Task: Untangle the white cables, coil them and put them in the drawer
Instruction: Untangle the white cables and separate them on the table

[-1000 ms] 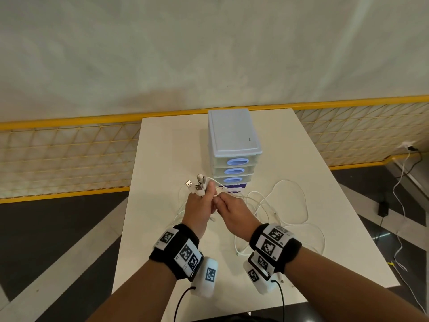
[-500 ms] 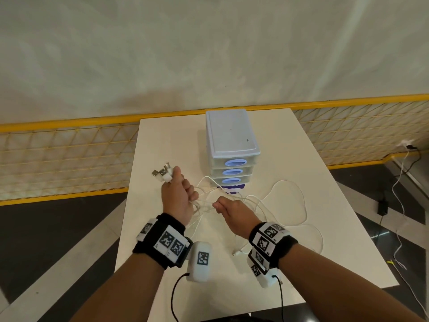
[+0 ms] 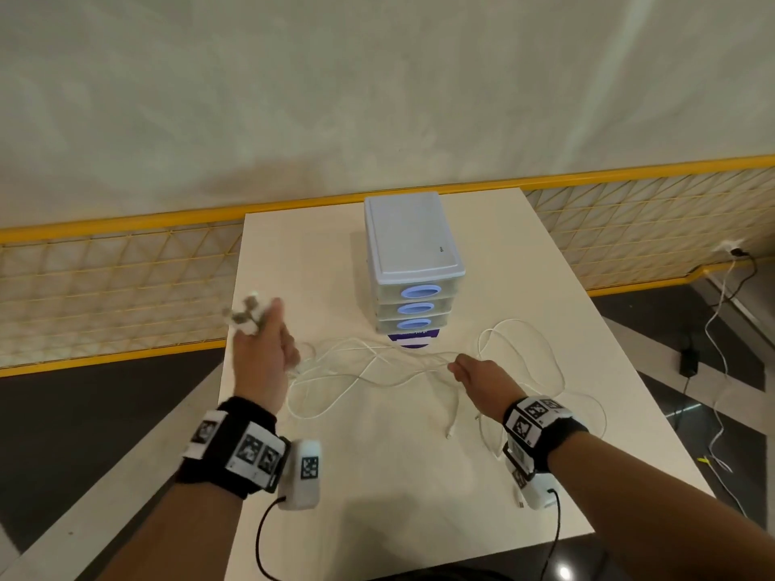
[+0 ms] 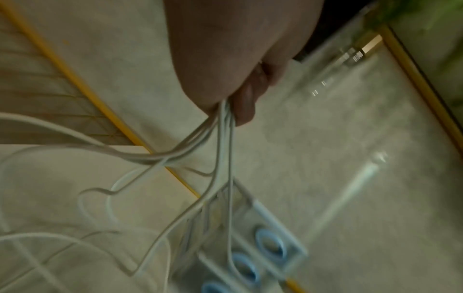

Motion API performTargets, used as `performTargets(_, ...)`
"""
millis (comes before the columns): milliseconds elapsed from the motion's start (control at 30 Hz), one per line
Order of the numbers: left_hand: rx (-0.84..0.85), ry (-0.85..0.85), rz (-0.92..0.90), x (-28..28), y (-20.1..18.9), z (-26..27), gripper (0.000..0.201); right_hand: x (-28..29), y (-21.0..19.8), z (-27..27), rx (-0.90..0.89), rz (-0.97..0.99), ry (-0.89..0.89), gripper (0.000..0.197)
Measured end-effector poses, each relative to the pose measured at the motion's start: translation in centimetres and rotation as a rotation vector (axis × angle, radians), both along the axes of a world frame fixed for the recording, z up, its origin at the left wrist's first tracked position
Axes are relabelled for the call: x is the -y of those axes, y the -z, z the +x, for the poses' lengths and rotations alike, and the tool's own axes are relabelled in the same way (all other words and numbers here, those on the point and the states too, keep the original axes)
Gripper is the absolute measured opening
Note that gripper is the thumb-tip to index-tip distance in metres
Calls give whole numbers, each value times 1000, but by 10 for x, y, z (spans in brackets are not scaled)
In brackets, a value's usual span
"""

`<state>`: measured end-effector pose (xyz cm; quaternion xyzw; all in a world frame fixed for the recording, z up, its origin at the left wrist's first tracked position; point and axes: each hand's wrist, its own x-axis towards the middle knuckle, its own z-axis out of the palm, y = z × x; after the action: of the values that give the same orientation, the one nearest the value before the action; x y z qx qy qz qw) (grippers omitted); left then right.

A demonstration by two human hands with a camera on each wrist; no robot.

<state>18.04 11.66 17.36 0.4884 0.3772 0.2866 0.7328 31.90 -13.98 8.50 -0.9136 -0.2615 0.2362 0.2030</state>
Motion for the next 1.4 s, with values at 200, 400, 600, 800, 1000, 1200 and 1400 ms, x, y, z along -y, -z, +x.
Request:
performTargets(200,-348,461,291,72,37,18,28,-34,-22,-34,143,163,-139,30)
performTargets(400,-330,339,84,85,49,29,14,-46,-29,-50,114,212,-220,29)
performTargets(600,-158,31,-5,47,23,32,6,-24,-18,-24,7,111,-74,31)
performTargets(800,-9,-121,14,-9,10,20,17,-1,-4,-6,7,1,11,31)
performTargets(1000,-322,144,29,33,32,19,18,-28,-19,-9,131,144,35,29)
performTargets(1200,-286,322,92,83,47,25,25,-60,-30,-45,159,176,-229,36)
performTargets(1400,-317,37,137,67,45,27,18,-40,-26,-33,46,132,-169,30)
